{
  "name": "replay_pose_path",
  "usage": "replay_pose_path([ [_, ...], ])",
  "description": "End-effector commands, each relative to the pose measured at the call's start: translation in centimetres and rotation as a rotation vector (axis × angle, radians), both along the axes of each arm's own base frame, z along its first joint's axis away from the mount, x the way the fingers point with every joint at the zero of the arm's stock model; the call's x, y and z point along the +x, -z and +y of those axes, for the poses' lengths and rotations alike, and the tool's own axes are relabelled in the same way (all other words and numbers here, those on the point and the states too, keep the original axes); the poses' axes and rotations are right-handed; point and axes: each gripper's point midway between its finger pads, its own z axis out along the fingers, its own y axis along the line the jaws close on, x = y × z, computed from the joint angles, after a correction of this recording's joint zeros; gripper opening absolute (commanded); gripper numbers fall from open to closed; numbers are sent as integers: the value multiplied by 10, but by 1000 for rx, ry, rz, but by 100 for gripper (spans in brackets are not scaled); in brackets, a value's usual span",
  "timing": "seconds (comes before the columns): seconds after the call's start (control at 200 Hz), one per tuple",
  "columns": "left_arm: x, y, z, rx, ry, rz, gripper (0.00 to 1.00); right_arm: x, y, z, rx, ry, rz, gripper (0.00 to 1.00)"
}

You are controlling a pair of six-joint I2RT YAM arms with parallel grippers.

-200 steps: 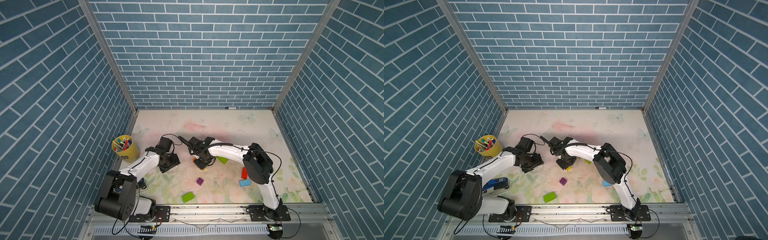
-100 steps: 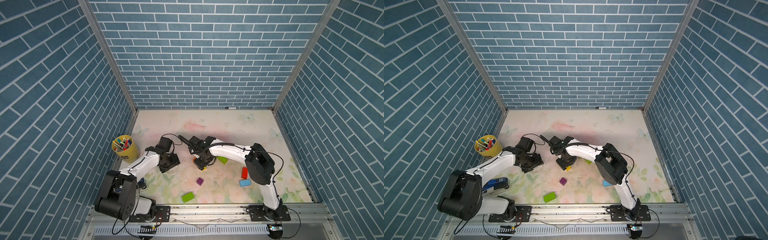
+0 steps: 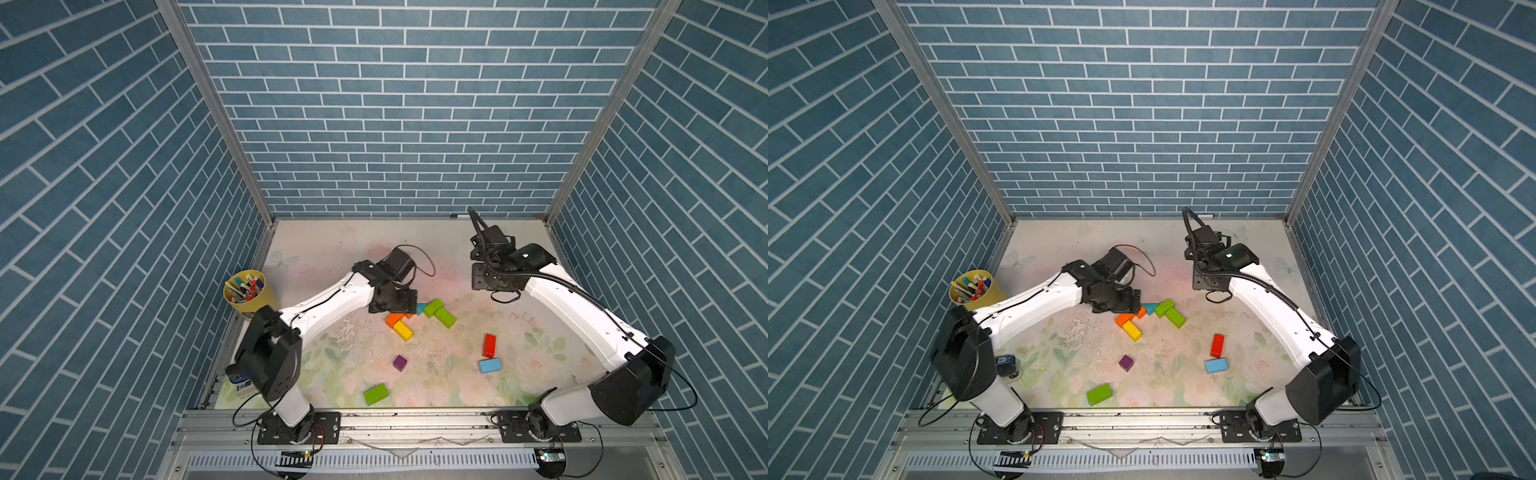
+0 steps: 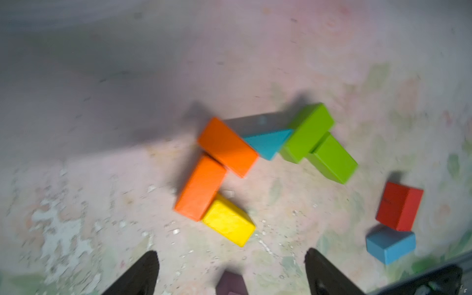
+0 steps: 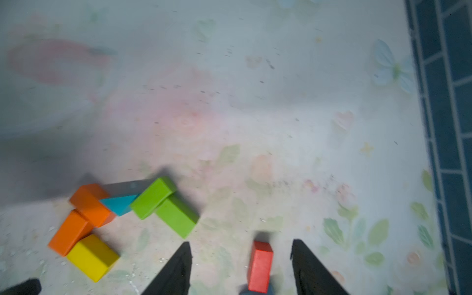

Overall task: Assemble a heart with building blocks
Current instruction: Assemble the building block at the center of the board.

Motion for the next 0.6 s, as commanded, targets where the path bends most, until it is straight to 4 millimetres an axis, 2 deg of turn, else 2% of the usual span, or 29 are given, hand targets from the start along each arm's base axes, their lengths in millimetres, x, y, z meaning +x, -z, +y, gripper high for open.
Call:
replay_pose_path([
  [0.0, -32, 9, -52, 89, 214, 35, 97, -40, 31, -54, -45, 244, 135, 64],
  [0.135, -61, 12, -128, 90, 417, 48, 97, -60, 38, -91, 22, 388, 129, 63],
  [0.24, -84, 28, -160, 130, 523, 84, 95, -74, 41, -113, 51, 472, 124, 63],
  [0.41, -102, 61, -176, 182, 565, 123, 92, -84, 41, -122, 163, 525, 96, 63],
  [0.595, -99, 63, -192, 136, 537, 90, 92, -91, 44, -124, 175, 524, 94, 63],
])
